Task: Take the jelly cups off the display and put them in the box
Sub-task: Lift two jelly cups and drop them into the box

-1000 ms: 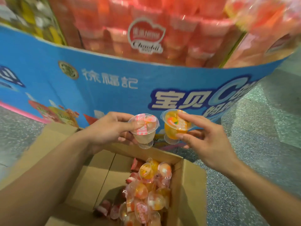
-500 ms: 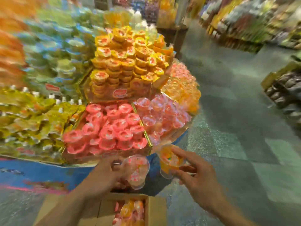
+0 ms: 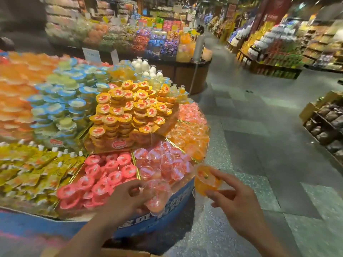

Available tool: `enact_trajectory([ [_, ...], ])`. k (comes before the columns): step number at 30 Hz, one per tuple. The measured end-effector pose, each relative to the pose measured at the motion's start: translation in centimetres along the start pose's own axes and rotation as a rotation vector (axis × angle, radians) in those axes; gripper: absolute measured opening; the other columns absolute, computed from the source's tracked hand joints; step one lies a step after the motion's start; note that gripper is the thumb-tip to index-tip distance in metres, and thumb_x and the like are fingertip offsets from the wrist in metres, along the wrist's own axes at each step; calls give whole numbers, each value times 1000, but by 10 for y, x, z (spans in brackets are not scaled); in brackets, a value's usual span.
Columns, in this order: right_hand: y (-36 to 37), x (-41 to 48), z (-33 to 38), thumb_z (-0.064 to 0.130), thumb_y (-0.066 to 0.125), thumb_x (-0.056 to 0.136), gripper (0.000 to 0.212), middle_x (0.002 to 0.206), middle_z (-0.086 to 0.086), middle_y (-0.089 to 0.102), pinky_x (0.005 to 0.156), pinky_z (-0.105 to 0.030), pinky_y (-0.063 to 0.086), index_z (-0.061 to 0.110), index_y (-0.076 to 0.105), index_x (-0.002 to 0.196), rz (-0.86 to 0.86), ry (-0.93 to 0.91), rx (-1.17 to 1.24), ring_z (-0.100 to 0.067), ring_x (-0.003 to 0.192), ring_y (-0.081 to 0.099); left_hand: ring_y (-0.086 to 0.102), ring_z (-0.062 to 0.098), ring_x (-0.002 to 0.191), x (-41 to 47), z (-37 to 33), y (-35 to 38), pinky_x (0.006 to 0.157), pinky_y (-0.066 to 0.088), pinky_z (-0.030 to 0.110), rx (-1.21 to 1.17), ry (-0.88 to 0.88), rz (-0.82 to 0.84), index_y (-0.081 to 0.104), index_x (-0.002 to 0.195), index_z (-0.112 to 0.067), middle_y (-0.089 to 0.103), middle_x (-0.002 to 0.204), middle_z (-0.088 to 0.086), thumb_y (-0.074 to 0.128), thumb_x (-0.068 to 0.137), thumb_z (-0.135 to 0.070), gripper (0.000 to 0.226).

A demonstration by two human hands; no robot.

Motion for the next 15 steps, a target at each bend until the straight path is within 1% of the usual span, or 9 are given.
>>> enact_trajectory([
  [2, -32, 21, -7, 7, 83, 78, 60, 119, 6, 70, 65, -25, 59, 49, 68, 118, 39, 7, 5, -13, 73, 75, 73, 20, 77, 4, -15, 27, 71, 61, 33, -4, 4, -42, 75, 89, -27, 76, 93, -4, 77, 79, -38, 15],
  [4, -59, 43, -15, 9, 82, 80, 63, 123, -1, 67, 61, -16, 54, 42, 61, 129, 80, 30, -2, -11, 71, 74, 74, 22, 80, 5, -27, 52, 76, 61, 36, -30, -3, -85, 74, 94, -29, 76, 94, -3, 76, 75, -44, 25],
  [5, -72, 53, -19, 10, 82, 80, 66, 127, 0, 64, 61, -15, 54, 40, 57, 134, 101, 35, -7, -11, 72, 75, 74, 23, 80, 6, -31, 62, 77, 60, 37, -42, -13, -105, 72, 100, -27, 76, 97, -1, 75, 74, -46, 32],
  [6, -83, 63, -19, 12, 82, 81, 68, 131, 3, 62, 63, -16, 55, 41, 54, 136, 125, 34, -15, -11, 74, 75, 75, 23, 80, 8, -37, 72, 77, 59, 37, -50, -22, -120, 71, 105, -25, 75, 102, 1, 75, 74, -47, 37],
  [8, -102, 80, -17, 17, 83, 81, 69, 136, 10, 56, 69, -26, 61, 42, 53, 138, 157, 28, -29, -10, 80, 75, 75, 24, 81, 9, -52, 91, 79, 59, 39, -53, -24, -133, 70, 110, -23, 73, 106, 4, 76, 77, -46, 40],
  [10, -114, 96, -14, 20, 83, 80, 68, 134, 16, 53, 75, -33, 62, 41, 54, 138, 182, 12, -42, -8, 83, 74, 75, 25, 80, 14, -70, 105, 74, 59, 37, -45, -19, -147, 68, 114, -22, 72, 108, 6, 76, 81, -41, 39],
  [12, -121, 111, -8, 20, 82, 81, 64, 127, 22, 51, 75, -30, 61, 43, 55, 134, 213, -30, -73, -7, 82, 73, 74, 30, 81, 22, -90, 114, 72, 59, 36, -43, 6, -173, 67, 115, -21, 72, 106, 7, 75, 85, -34, 34],
  [15, -124, 136, -5, 22, 83, 81, 63, 123, 25, 50, 77, -26, 60, 49, 52, 129, 229, -79, -116, -8, 86, 73, 74, 34, 81, 42, -118, 120, 80, 61, 44, -23, 51, -190, 68, 111, -22, 74, 104, 6, 77, 83, -33, 31],
])
Point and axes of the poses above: each hand's wrist, its own x-axis towards the middle knuckle, its own y-axis out of the palm, z = x × y, the point moved 10 cm from there along x, towards the middle knuckle
